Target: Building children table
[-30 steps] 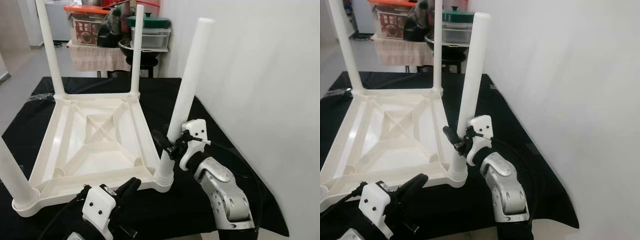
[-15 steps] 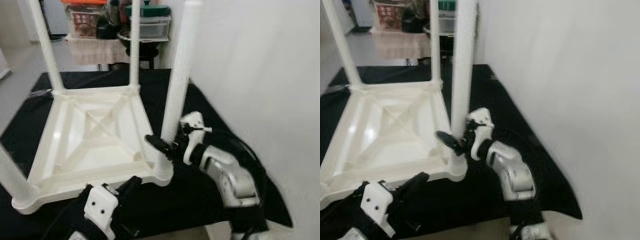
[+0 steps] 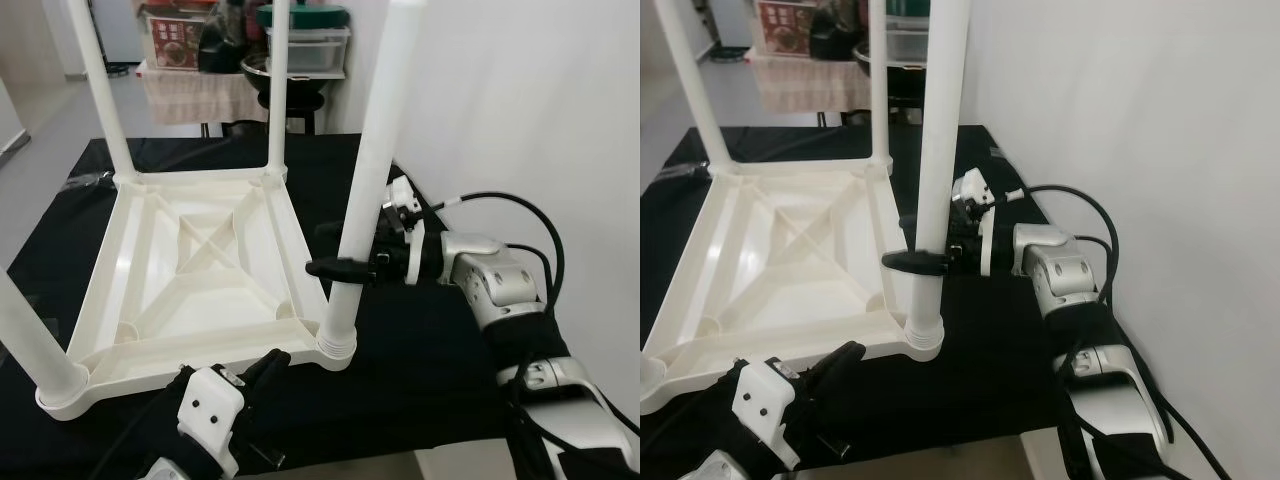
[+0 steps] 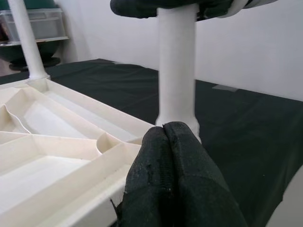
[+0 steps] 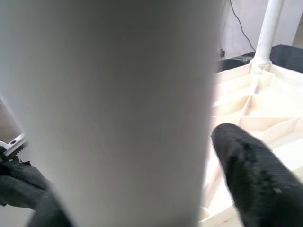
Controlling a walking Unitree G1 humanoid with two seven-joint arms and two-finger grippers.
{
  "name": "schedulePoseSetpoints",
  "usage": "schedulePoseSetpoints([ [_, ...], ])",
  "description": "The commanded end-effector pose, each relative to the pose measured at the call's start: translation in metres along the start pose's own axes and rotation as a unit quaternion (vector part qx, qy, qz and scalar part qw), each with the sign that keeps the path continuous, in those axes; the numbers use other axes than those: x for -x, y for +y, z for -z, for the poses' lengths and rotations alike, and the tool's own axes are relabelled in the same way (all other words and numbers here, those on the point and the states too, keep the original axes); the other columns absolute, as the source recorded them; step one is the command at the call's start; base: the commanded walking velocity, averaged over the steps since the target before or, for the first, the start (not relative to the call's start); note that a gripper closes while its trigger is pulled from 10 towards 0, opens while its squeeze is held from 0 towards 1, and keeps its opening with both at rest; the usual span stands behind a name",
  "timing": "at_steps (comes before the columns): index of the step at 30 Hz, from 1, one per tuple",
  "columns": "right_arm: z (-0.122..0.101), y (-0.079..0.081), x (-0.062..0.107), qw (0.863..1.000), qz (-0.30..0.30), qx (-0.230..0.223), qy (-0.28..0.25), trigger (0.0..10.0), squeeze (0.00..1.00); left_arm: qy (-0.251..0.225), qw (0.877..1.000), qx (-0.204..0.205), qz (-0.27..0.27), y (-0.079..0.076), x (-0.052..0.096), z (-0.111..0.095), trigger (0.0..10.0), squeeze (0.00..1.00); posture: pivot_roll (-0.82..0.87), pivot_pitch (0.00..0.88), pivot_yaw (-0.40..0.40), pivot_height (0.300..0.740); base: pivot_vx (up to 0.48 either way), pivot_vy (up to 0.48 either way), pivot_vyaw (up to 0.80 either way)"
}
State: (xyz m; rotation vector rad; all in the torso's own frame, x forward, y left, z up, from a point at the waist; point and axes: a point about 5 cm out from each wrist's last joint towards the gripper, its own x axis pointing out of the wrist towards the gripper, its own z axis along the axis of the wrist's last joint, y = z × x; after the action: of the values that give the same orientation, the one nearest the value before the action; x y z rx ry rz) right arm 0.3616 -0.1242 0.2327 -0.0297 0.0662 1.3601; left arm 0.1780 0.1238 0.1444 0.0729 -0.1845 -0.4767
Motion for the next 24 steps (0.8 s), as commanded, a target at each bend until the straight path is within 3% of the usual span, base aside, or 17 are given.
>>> schedulePoseSetpoints([
  [1,0.005,-0.003,0.005,1.000,0.010,-0.007,0.006,0.0,0.00,0.004,1.000,0.001,0.001,-0.003,0.000,0.002,10.0,0.00,0.12,0.036,-0.128,0.740,0.000,0.000,0.00],
  [6,0.008,-0.002,0.012,1.000,0.002,-0.008,0.008,0.0,0.00,0.003,1.000,0.002,0.002,-0.004,0.000,0.001,10.0,0.00,0.11,0.041,-0.125,0.740,0.000,0.000,0.00],
  [8,0.014,-0.001,0.022,1.000,0.022,-0.007,0.008,0.0,0.00,0.001,1.000,0.003,0.002,-0.005,0.000,-0.001,10.0,0.00,0.09,0.054,-0.124,0.740,0.000,0.000,0.00],
  [12,0.017,0.001,0.025,0.999,0.033,-0.007,0.011,0.0,0.00,0.000,1.000,0.003,0.003,-0.006,0.000,-0.001,10.0,0.00,0.09,0.054,-0.124,0.740,0.000,0.000,0.00],
  [15,0.034,0.014,0.028,0.997,0.072,-0.011,0.024,0.0,0.00,-0.001,1.000,0.003,0.003,-0.008,0.000,-0.002,10.0,0.00,0.07,0.070,-0.135,0.740,0.000,0.000,0.00],
  [16,0.044,0.023,0.021,0.992,0.119,-0.022,0.022,0.0,0.00,-0.002,1.000,0.003,0.003,-0.008,0.000,-0.002,10.0,0.00,0.07,0.071,-0.137,0.740,0.000,0.000,0.00],
  [17,0.044,0.023,0.021,0.992,0.119,-0.022,0.022,0.0,0.00,-0.002,1.000,0.003,0.003,-0.008,0.000,-0.002,10.0,0.00,0.07,0.071,-0.137,0.740,0.000,0.000,0.00],
  [18,0.056,0.032,0.003,0.963,0.267,-0.044,-0.010,0.0,0.00,-0.003,1.000,0.002,0.002,-0.007,0.000,-0.003,10.0,0.00,0.05,0.077,-0.130,0.740,0.000,0.000,0.00],
  [19,0.068,0.043,-0.007,0.919,0.380,-0.098,-0.042,0.0,0.00,-0.004,1.000,0.002,0.002,-0.006,0.000,-0.003,9.8,0.00,0.04,0.080,-0.124,0.740,0.000,0.000,0.00],
  [22,0.068,0.043,-0.007,0.919,0.380,-0.098,-0.042,0.0,0.00,-0.004,1.000,0.002,0.002,-0.006,0.000,-0.003,9.8,0.00,0.04,0.080,-0.124,0.740,0.000,0.000,0.00],
  [23,0.085,0.063,-0.020,0.902,0.414,-0.116,-0.034,0.0,0.00,-0.004,1.000,0.001,0.001,-0.006,0.000,-0.003,9.9,0.00,0.03,0.076,-0.101,0.740,0.000,0.000,0.00],
  [24,0.085,0.063,-0.020,0.902,0.414,-0.116,-0.034,0.0,0.00,-0.004,1.000,0.001,0.001,-0.006,0.000,-0.003,9.9,0.00,0.03,0.076,-0.101,0.740,0.000,0.000,0.00],
])
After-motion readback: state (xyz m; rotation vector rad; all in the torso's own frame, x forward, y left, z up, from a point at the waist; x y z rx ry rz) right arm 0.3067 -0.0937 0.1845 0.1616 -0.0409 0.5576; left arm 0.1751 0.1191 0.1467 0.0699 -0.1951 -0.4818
